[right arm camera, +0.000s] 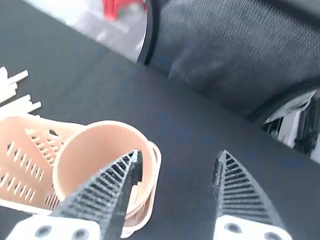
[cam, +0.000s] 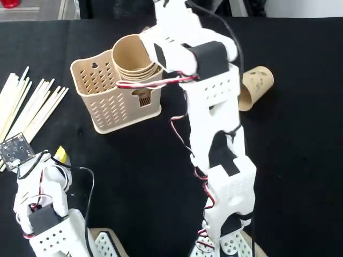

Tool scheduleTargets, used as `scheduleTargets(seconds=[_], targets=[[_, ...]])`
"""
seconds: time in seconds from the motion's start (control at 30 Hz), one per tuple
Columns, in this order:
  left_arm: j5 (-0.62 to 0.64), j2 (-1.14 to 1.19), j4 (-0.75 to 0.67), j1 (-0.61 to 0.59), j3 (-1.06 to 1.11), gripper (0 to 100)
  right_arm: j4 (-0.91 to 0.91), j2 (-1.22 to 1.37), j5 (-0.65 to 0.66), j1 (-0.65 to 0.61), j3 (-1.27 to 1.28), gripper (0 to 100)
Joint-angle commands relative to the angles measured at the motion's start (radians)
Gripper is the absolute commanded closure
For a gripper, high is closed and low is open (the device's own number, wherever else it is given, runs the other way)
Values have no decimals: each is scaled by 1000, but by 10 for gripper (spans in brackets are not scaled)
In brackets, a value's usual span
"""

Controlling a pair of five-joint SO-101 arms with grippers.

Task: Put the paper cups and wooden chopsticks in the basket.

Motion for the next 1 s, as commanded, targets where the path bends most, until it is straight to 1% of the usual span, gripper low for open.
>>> scheduleTargets(seconds=[0.0,0.1,0.23,0.4,0.53,0.63,0.7,0.83,0.97], targets=[[-6,-8,-20,12,-4,770,83,-38,63,60,-127,755],[-6,-8,-20,12,-4,770,176,-38,229,135,-137,754],[-6,-8,-20,12,-4,770,176,-44,436,287,10,753],[-6,-8,-20,12,-4,770,176,-45,588,462,205,747],[-6,-8,-20,12,-4,770,172,-44,738,551,343,667],[-6,-8,-20,12,-4,770,152,-44,806,586,424,626],[-6,-8,-20,12,-4,770,126,-45,813,601,464,624],[-6,-8,-20,12,-4,770,132,-73,821,620,518,624],[-6,-8,-20,12,-4,770,117,-189,875,624,710,624]])
